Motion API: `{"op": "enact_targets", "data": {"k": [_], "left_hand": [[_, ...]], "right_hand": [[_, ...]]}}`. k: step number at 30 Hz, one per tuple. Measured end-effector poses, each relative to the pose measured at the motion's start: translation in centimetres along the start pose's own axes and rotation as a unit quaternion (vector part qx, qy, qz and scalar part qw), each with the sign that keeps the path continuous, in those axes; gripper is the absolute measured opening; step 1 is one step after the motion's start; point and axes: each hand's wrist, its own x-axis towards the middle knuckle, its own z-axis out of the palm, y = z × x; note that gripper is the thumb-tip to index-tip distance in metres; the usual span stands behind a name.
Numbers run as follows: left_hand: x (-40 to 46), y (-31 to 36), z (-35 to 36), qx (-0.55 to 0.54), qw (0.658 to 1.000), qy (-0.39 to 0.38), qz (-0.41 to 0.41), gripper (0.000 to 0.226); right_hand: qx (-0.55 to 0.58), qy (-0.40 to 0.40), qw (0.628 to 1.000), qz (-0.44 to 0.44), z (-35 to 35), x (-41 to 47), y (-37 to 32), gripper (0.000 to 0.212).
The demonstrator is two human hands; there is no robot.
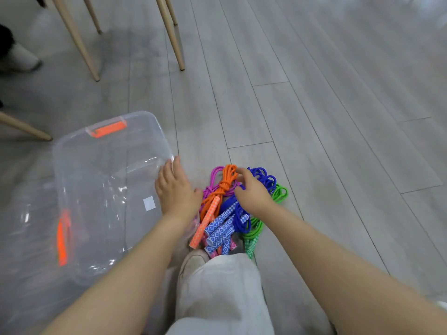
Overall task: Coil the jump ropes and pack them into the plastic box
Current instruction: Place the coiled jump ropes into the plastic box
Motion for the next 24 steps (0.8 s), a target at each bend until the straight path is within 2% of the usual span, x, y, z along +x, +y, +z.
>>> {"op": "enact_targets", "data": {"k": [2,5,8,11,16,18,21,24], "left_hand": [[-0.1,-1.4,-0.1,-0.084,0.993,-0.04,-0.068,0.098],[-0.6,-1.3,0.0,-0.221,0.959,-0.105,-0.144,0.085],[-0.8,-0.6,0.0,-0.225,0.947,-0.137,-0.186,0.081],[-2.2,-0.8,-0.2,-0.188,0.958,-0.133,-0.169,0.081],[-6.2,-2.8,-1.5,-0.08,0.989,-0.11,-0.055,0.052],[-6.6,-3.7,-2.1,-0.023,0.994,-0.11,-0.012,0.051],[-6.3,-4.7,-3.3,0.018,0.994,-0.104,0.023,0.058],[-5.6,-5.2,-4.6,0.04,0.992,-0.105,0.051,0.06]], "right_hand": [[0.0,-0.011,1.0,-0.026,1.0,-0.1,-1.2,0.051],[-0.008,-0.035,0.998,-0.048,2.1,-0.7,-2.3,0.057],[-0.044,-0.043,0.995,-0.082,2.7,-1.2,-2.6,0.061],[-0.09,-0.05,0.988,-0.116,2.6,-1.2,-2.2,0.067],[-0.232,-0.05,0.956,-0.171,1.4,-1.0,-2.4,0.076],[-0.289,-0.055,0.932,-0.212,1.8,-1.1,-2.9,0.081],[-0.389,-0.016,0.879,-0.274,2.5,-1.4,-4.1,0.086],[-0.472,0.014,0.831,-0.294,2.3,-1.4,-4.8,0.08]]}}
